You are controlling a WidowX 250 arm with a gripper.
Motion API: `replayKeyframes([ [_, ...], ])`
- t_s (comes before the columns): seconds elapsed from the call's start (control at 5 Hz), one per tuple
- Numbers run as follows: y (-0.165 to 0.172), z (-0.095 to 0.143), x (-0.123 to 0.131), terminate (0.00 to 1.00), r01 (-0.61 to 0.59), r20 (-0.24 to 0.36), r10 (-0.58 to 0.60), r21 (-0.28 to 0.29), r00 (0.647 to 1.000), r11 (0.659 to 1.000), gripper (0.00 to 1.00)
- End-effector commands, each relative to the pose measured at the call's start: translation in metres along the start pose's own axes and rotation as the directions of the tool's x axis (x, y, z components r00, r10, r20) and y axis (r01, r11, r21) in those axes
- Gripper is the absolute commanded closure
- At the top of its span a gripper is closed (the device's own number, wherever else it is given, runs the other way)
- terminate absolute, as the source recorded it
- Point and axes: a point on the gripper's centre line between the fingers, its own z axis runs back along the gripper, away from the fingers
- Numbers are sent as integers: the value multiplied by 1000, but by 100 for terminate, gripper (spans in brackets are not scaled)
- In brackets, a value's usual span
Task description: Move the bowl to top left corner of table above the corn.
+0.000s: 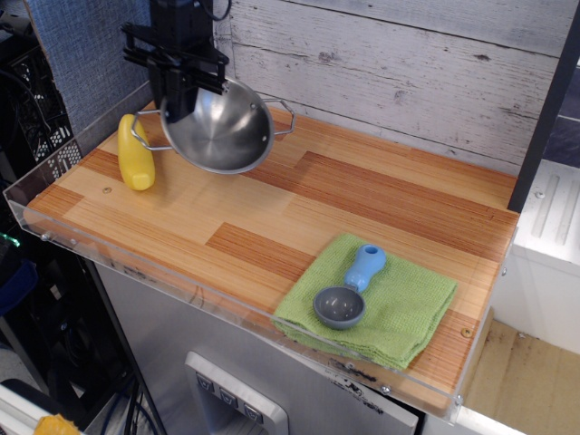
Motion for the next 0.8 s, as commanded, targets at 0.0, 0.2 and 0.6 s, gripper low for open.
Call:
replayKeyframes([
  [0.0, 11, -7, 25, 0, -49, 22, 50, -2, 999, 999, 100],
  [0.2, 5, -20, 31, 0, -44, -2, 44, -21, 999, 999, 100],
  [0.6, 6, -26, 32, 0, -67, -20, 66, -25, 998, 997, 0],
])
